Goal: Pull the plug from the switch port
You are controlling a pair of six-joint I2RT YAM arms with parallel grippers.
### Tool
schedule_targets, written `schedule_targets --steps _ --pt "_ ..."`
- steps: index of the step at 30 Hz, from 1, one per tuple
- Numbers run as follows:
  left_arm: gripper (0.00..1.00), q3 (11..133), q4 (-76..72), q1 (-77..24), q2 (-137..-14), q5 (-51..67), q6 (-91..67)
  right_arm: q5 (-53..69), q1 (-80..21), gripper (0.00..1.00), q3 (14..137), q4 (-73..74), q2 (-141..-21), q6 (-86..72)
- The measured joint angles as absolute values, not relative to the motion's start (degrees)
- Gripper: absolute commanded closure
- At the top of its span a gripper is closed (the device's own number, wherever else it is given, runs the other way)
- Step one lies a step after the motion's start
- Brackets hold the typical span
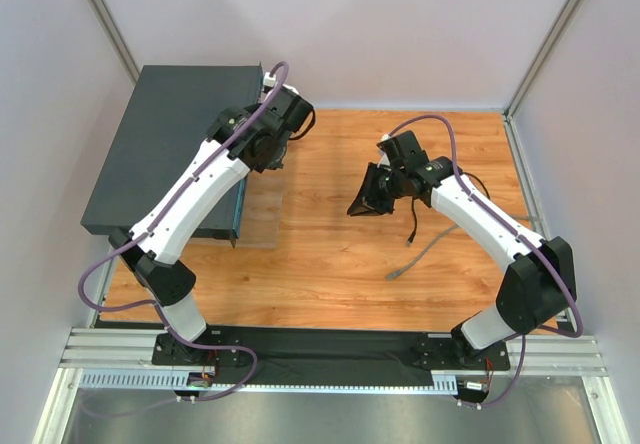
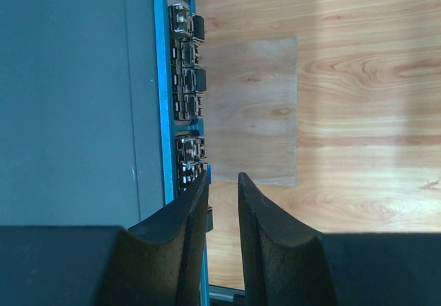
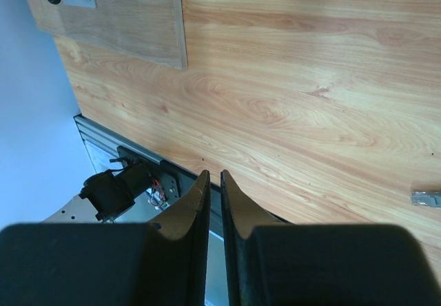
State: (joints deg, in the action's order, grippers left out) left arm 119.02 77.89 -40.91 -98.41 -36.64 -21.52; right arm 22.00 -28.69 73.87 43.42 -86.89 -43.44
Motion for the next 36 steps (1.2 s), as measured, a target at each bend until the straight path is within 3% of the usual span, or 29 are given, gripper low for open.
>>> schedule_targets --steps 30,32,36 --pt "0.70 116.20 75.79 -41.06 -98.32 -39.88 -21.74 22.63 -28.05 0.89 72.75 42.41 -86.32 -43.90" --pt "0.72 115.72 75.24 -40.71 -97.86 -39.31 -21.80 22.65 -28.03 0.89 72.75 42.39 -86.15 -43.90" --pt "0.86 114.74 74.08 -39.29 -96.57 -37.39 -22.24 22.65 -28.03 0.89 72.75 42.37 -86.04 -43.90"
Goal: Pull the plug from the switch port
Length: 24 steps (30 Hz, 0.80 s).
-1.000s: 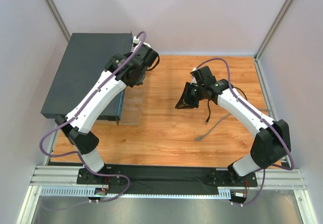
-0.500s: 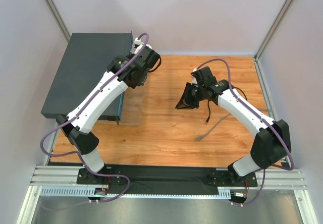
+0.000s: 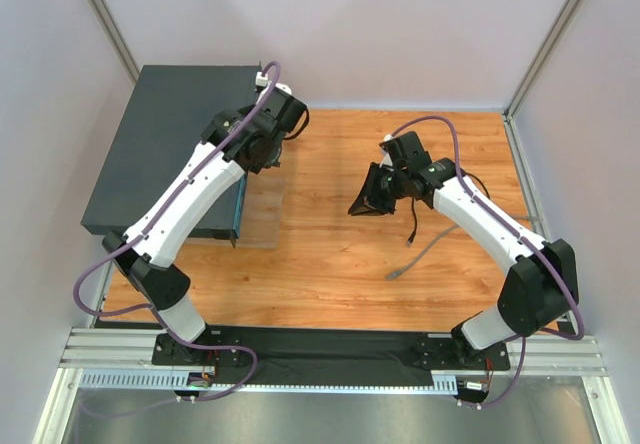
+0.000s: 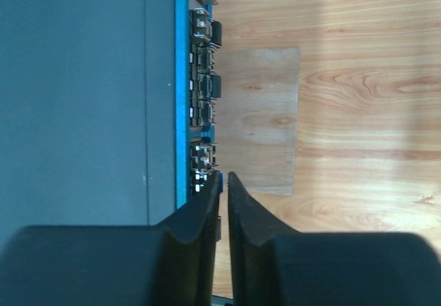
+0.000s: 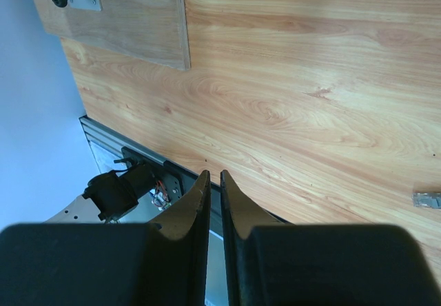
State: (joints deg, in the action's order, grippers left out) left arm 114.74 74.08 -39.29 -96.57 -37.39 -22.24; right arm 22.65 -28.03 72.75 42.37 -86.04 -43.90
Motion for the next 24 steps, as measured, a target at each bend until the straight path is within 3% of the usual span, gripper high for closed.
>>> schedule_targets --steps 1,7,15,24 --pt "0.93 114.61 73.95 -38.92 -96.31 -36.95 -22.33 22.68 -28.01 0.89 72.75 42.37 -86.04 -43.90" --pt "1.00 114.37 73.67 -38.28 -95.94 -35.86 -22.65 22.68 -27.64 0.89 72.75 42.37 -86.04 -43.90" --pt "1.00 115.09 74.22 -37.93 -95.96 -34.92 -22.85 22.68 -27.31 0.89 72.75 42.37 -86.04 -43.88" --pt "1.00 117.71 75.75 -34.09 -95.96 -25.32 -24.03 22.68 -27.29 0.89 72.75 42.48 -86.04 -43.90"
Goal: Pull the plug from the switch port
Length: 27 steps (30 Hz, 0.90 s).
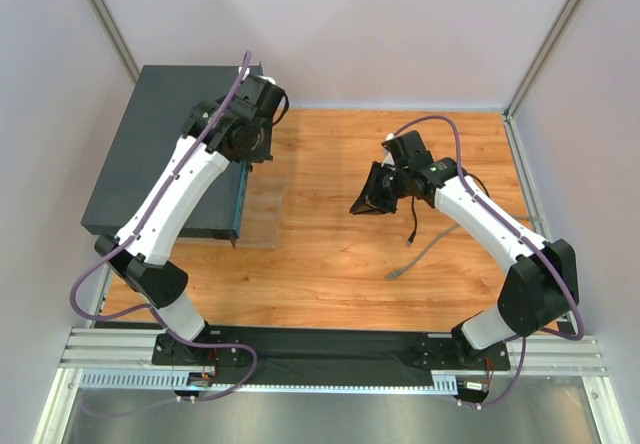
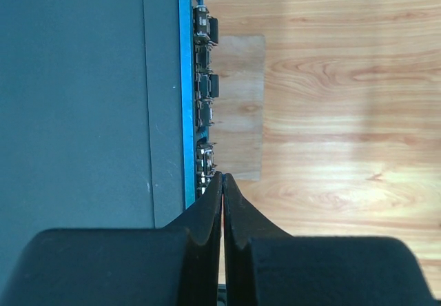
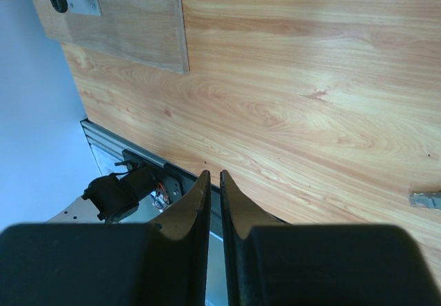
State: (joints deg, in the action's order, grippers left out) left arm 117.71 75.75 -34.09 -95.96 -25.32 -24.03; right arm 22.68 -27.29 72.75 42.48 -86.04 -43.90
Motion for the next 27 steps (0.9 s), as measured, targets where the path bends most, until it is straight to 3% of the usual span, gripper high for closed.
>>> schedule_targets --steps 19,27 --pt "1.00 118.15 76.25 -28.91 -93.32 -11.51 -25.61 23.03 -27.29 0.90 72.75 42.46 -86.04 -44.16" --pt "1.00 116.05 77.19 -28.82 -90.80 1.30 -27.73 23.05 -27.29 0.90 72.75 42.46 -86.04 -44.34"
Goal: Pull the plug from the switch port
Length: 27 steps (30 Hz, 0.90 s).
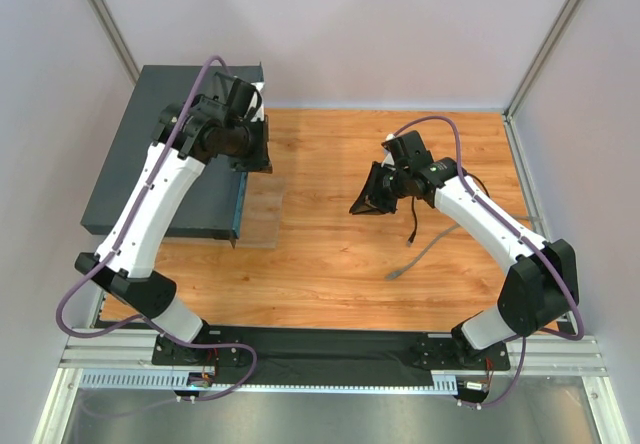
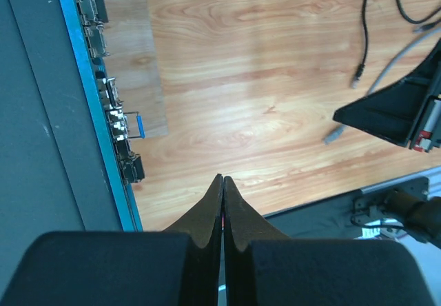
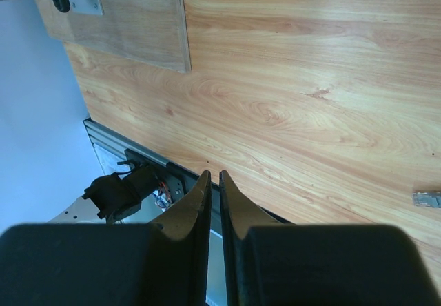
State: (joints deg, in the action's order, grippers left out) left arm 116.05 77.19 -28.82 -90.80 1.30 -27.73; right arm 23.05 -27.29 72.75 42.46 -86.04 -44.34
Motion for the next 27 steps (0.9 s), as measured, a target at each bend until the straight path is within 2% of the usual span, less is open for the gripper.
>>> schedule_targets --steps 6,8,11,14,18,20,27 --pt "0.99 116.97 77.43 -28.29 -90.63 3.31 -28.21 23.07 -27.29 0.90 72.75 42.44 -86.04 -44.56" --pt "0.86 118.41 77.71 -28.29 -90.85 2.44 -27.92 23.09 -27.29 0.90 72.75 42.41 -86.04 -44.69" --pt "0.77 123.07 78.06 -28.34 -92.01 0.08 -27.05 23.24 -27.29 0.90 72.75 42.33 -86.04 -44.82" --pt "0.71 126.23 77.38 -28.38 -92.75 -2.28 -26.22 23.40 -27.29 0.90 72.75 42.26 -86.04 -44.99" --pt "0.70 126.80 77.36 -28.80 -93.03 -5.17 -25.91 23.64 -27.29 0.90 72.75 42.19 -86.04 -45.19" --pt "0.65 126.23 77.32 -29.26 -93.25 -6.59 -25.78 23.66 -27.29 0.90 72.75 42.15 -86.04 -45.19" --pt "0.64 124.49 77.56 -31.27 -94.65 -11.68 -25.26 23.70 -27.29 0.91 72.75 42.15 -86.04 -45.23"
